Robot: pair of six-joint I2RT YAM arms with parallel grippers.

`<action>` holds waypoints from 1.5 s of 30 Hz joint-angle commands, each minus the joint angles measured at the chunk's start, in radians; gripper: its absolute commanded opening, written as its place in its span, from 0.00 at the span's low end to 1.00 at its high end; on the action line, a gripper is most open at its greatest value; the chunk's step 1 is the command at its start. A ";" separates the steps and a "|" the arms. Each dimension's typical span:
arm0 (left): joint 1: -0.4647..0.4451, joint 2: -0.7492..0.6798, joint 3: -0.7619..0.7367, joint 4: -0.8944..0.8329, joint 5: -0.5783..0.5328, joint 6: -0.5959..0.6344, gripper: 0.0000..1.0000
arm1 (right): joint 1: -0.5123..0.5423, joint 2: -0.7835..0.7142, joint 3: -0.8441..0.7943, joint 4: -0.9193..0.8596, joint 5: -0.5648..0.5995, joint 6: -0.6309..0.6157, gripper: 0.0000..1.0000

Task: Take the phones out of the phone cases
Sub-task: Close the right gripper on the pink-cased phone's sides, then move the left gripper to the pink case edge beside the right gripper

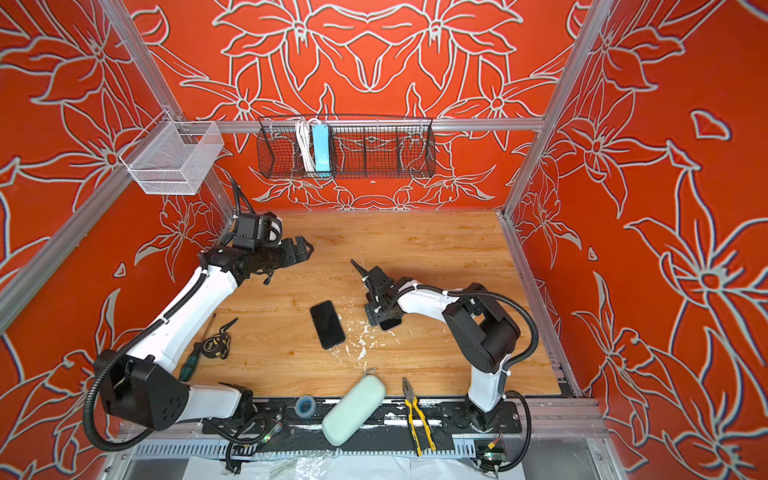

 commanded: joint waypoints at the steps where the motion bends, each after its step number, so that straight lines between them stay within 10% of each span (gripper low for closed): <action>1: -0.002 -0.027 -0.016 0.013 -0.012 -0.005 0.97 | 0.006 0.006 -0.036 -0.081 -0.031 -0.004 0.84; 16: -0.002 -0.028 -0.019 0.017 -0.010 -0.009 0.97 | -0.009 -0.042 -0.053 -0.052 -0.096 -0.009 0.59; 45: -0.193 0.052 -0.314 0.412 0.332 -0.385 0.97 | -0.064 -0.129 0.007 -0.062 -0.240 -0.066 0.57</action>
